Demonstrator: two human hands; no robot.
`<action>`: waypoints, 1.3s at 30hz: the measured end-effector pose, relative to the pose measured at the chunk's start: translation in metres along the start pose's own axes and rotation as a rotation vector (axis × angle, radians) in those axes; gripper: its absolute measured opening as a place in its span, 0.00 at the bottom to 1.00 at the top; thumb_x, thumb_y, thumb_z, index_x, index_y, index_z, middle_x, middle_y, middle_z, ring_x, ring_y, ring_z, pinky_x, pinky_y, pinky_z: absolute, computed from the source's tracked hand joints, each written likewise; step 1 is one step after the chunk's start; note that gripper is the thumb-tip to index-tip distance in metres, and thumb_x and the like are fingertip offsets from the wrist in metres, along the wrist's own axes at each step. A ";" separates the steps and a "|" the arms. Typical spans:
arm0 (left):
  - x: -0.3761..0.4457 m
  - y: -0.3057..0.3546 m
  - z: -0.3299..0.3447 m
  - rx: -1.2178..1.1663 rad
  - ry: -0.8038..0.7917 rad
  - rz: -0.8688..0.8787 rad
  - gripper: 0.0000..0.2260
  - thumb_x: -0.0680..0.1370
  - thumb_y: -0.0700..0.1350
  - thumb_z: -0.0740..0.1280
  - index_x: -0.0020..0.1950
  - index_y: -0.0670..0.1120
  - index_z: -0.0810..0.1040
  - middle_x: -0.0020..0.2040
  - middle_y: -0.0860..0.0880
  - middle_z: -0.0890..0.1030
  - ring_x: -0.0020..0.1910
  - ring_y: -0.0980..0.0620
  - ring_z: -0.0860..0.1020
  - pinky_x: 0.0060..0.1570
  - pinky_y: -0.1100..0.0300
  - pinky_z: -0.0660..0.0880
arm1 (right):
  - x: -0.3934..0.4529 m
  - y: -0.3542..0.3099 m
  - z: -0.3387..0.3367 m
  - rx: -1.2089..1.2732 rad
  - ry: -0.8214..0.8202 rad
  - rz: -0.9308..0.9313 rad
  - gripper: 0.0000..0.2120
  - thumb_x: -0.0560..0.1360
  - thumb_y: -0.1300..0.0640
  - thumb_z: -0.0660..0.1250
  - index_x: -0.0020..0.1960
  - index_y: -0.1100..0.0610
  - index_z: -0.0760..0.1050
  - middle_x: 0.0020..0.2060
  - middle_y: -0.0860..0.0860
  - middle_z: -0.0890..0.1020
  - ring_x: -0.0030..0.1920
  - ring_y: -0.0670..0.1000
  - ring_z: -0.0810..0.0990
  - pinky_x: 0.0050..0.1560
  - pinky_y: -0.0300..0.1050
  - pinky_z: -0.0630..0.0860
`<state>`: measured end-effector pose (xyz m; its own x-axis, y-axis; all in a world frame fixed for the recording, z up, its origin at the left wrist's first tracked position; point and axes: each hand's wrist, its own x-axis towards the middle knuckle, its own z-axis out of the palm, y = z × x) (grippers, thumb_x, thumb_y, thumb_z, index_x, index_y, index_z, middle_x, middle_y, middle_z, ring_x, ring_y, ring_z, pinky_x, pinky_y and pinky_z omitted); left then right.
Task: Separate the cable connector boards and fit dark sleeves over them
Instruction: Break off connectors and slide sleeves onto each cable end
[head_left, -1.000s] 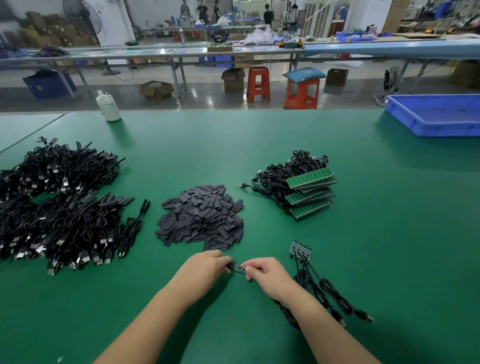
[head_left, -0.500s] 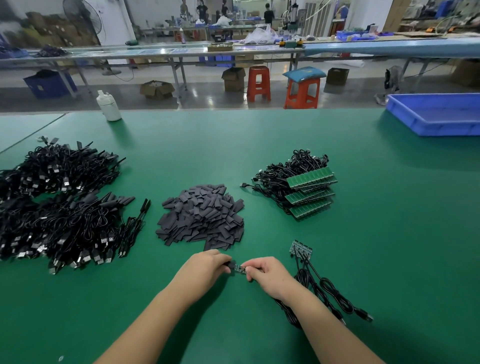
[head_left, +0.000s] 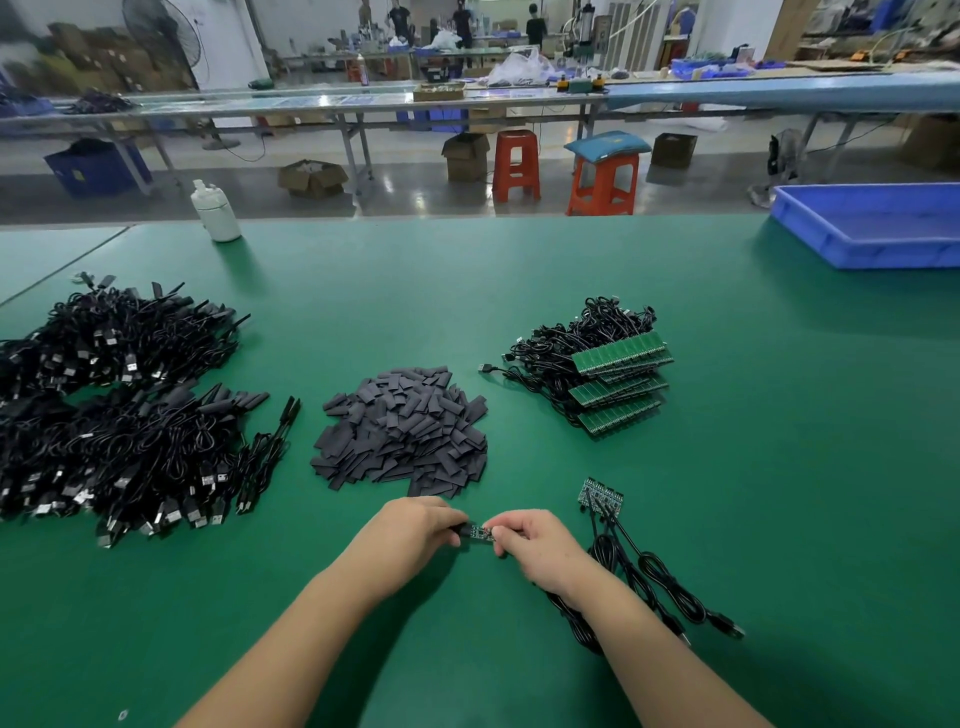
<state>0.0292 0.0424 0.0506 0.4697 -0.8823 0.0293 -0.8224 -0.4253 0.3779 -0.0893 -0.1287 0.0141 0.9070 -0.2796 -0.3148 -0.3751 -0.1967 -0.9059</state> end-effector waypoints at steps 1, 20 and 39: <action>0.001 0.000 0.000 0.001 -0.002 -0.002 0.10 0.80 0.45 0.66 0.60 0.50 0.82 0.52 0.54 0.82 0.51 0.53 0.78 0.55 0.62 0.72 | 0.001 0.000 0.000 0.002 0.004 0.002 0.09 0.82 0.56 0.63 0.51 0.46 0.81 0.36 0.44 0.82 0.24 0.38 0.67 0.29 0.32 0.66; 0.002 0.015 0.017 -0.012 0.051 -0.024 0.11 0.81 0.48 0.64 0.60 0.49 0.81 0.53 0.53 0.83 0.52 0.52 0.80 0.54 0.62 0.73 | 0.002 0.000 0.003 0.072 -0.027 -0.024 0.09 0.80 0.59 0.64 0.51 0.47 0.81 0.41 0.47 0.86 0.30 0.45 0.75 0.34 0.41 0.78; 0.004 0.011 0.022 -0.039 -0.032 -0.097 0.10 0.79 0.47 0.67 0.59 0.48 0.81 0.50 0.49 0.82 0.51 0.49 0.78 0.51 0.59 0.71 | 0.003 0.002 0.006 0.122 -0.016 -0.007 0.18 0.80 0.69 0.59 0.69 0.62 0.73 0.37 0.52 0.82 0.30 0.46 0.76 0.38 0.38 0.77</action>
<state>0.0152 0.0295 0.0350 0.5358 -0.8435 -0.0383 -0.7602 -0.5016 0.4129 -0.0862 -0.1239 0.0095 0.9128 -0.2632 -0.3123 -0.3439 -0.0827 -0.9354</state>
